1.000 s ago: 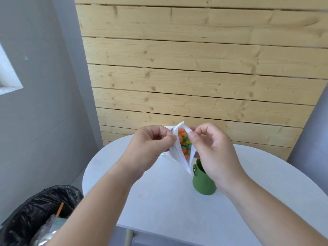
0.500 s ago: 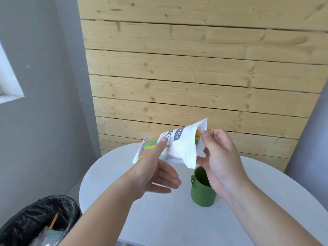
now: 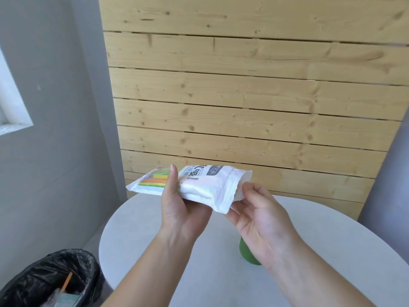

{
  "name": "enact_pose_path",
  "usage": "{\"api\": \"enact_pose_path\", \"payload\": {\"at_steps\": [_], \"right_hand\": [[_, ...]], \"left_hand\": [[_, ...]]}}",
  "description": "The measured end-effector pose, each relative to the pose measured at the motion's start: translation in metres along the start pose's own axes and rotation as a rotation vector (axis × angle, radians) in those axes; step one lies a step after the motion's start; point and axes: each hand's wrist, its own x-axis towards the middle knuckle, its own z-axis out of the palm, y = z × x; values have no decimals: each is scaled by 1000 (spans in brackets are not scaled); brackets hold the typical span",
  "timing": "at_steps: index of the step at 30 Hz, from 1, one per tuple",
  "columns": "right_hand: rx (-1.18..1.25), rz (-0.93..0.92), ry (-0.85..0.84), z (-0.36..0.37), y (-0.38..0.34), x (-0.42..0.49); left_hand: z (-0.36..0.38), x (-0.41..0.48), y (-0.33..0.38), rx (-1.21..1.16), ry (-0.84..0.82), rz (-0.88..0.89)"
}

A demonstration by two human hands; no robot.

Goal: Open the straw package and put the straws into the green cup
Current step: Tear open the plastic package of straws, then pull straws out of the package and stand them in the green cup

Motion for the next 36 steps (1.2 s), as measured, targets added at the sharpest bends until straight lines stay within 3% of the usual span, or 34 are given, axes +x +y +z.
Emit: {"api": "enact_pose_path", "payload": {"at_steps": [9,13,19,26,36], "right_hand": [[6,1,56,-18,-7,20],[-77,0,93,-22,-12,22],[-57,37,194,-26,-19,26],[9,142,143,-28,-10,30],[40,164,203,-27,-3,29]], "left_hand": [[34,36,-5,82,79,-14],[38,41,-1,151,67,68],[43,32,-3,464,16,199],[57,17,-14,756,-130,386],[54,12,-19,859,-221,383]]}}
